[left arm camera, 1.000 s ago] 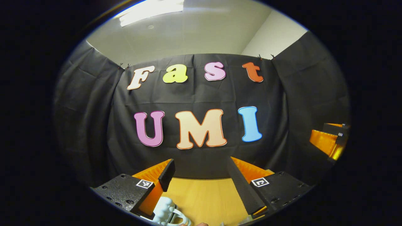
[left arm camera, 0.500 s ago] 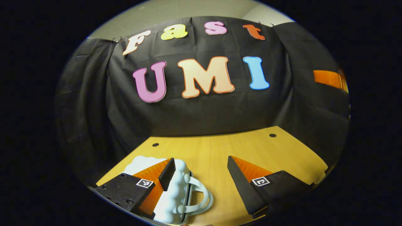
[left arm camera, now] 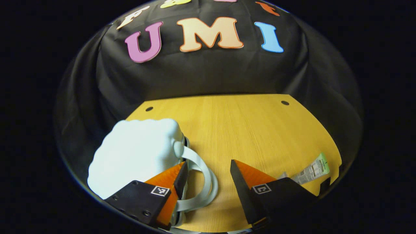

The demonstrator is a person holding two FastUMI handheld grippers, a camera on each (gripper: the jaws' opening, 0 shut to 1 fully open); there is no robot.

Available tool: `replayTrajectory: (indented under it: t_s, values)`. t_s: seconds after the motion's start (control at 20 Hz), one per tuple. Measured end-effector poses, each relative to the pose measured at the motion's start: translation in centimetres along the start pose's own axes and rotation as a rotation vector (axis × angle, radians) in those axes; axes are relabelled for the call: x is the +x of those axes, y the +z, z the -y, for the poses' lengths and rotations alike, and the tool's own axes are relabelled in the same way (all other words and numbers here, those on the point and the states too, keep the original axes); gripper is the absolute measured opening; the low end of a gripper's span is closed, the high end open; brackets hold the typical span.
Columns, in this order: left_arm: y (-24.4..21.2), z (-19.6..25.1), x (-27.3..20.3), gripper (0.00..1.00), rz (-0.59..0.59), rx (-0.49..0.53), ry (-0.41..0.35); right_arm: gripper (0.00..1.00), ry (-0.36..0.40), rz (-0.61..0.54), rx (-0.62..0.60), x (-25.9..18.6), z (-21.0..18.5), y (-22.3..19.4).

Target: First open the suitcase, pack the skin care products into it, and then close the suitcase.

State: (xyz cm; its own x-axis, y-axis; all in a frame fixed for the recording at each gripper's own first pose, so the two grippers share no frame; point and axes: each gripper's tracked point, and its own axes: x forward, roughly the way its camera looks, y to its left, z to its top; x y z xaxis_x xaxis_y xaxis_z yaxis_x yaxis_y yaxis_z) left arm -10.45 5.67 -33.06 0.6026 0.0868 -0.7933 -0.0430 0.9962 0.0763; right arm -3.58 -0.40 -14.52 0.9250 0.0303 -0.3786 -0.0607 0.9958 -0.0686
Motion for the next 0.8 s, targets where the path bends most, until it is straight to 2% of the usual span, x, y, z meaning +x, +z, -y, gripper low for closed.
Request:
replayTrajectory:
  t_s: [0.05,0.2,0.35,0.45,0.5,0.55,0.6,0.7,0.8]
  values:
    - [-0.8,0.0,0.4,0.74,-0.035,-0.002,-0.001,0.98,-0.003,0.005,-0.010,-0.1,0.1,0.2]
    - [-2.4,-0.2,1.5,0.74,-0.106,0.014,0.002,0.98,-0.007,0.009,-0.044,-0.2,0.3,0.3]
    - [-3.9,0.2,2.8,0.74,-0.177,0.010,-0.025,0.99,-0.007,0.008,-0.061,-0.3,0.3,0.4]
    - [-4.5,0.7,3.2,0.66,-0.204,-0.016,-0.049,0.99,-0.010,0.012,-0.065,-0.3,0.3,0.5]
    - [-4.6,0.4,3.2,0.53,-0.214,-0.018,-0.042,0.99,-0.009,0.016,-0.068,-0.4,0.3,0.6]
    - [-4.5,0.0,3.5,0.46,-0.213,-0.011,-0.031,0.99,-0.009,0.021,-0.073,-0.5,0.2,0.6]
    - [-4.5,-0.6,3.5,0.35,-0.214,-0.003,-0.017,0.98,-0.010,0.026,-0.080,-0.6,0.2,0.7]
    - [-4.4,-0.2,3.4,0.11,-0.226,0.004,-0.048,0.99,-0.006,0.038,-0.089,-0.7,0.1,0.8]
    - [-4.3,-0.1,3.2,0.08,-0.232,0.008,-0.061,0.99,-0.001,0.048,-0.092,-0.8,0.1,0.9]
